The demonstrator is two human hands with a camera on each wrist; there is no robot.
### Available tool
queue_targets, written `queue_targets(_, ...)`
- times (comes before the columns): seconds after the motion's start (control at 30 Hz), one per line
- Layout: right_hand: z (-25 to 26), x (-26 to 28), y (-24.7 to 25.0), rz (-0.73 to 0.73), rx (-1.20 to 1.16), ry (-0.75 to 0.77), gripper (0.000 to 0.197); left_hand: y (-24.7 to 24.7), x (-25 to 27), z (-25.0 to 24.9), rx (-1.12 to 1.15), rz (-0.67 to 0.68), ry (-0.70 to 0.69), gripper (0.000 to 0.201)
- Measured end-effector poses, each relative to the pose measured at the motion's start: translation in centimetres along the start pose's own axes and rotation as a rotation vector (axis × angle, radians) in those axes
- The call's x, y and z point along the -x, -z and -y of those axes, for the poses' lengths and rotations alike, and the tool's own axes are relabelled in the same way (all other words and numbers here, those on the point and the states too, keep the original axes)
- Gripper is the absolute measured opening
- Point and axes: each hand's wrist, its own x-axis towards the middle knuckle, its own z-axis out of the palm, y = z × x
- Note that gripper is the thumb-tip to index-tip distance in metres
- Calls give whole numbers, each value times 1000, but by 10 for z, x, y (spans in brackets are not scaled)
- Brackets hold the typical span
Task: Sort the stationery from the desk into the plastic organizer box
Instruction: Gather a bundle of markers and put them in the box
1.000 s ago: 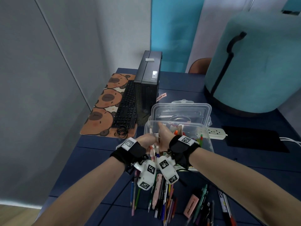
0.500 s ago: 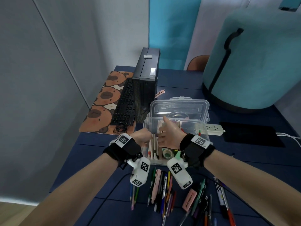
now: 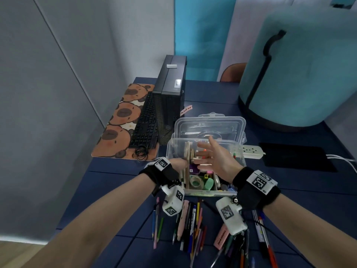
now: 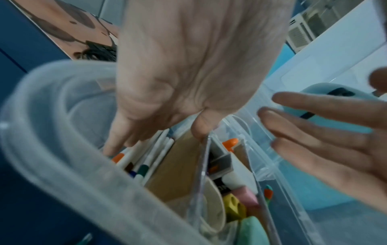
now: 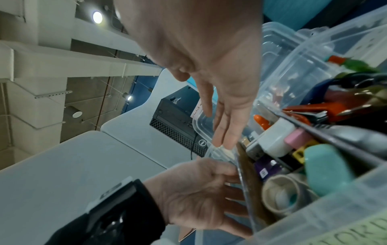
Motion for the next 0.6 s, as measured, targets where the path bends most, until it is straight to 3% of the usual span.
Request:
queue_targets(0.23,-12,8,17,-26,-10,-7,58,8,7,-11,400,-28,-41,47)
queue_targets(0.33,-13,17,17,-43,63,29,62,5,13,-7,428,-151,-157,44)
queue_targets(0.4,-15,28,18,-58,190,91,63,-1,17,5,231,-239,-358,39)
queue_targets(0.5,-27,44,29,-113,441,238,60,-16,34,33,-330,-454,-663,26)
queue_targets(0.6,-45,60,49,-230,646,321,55,-38,46,64,-741,-562,-777,23)
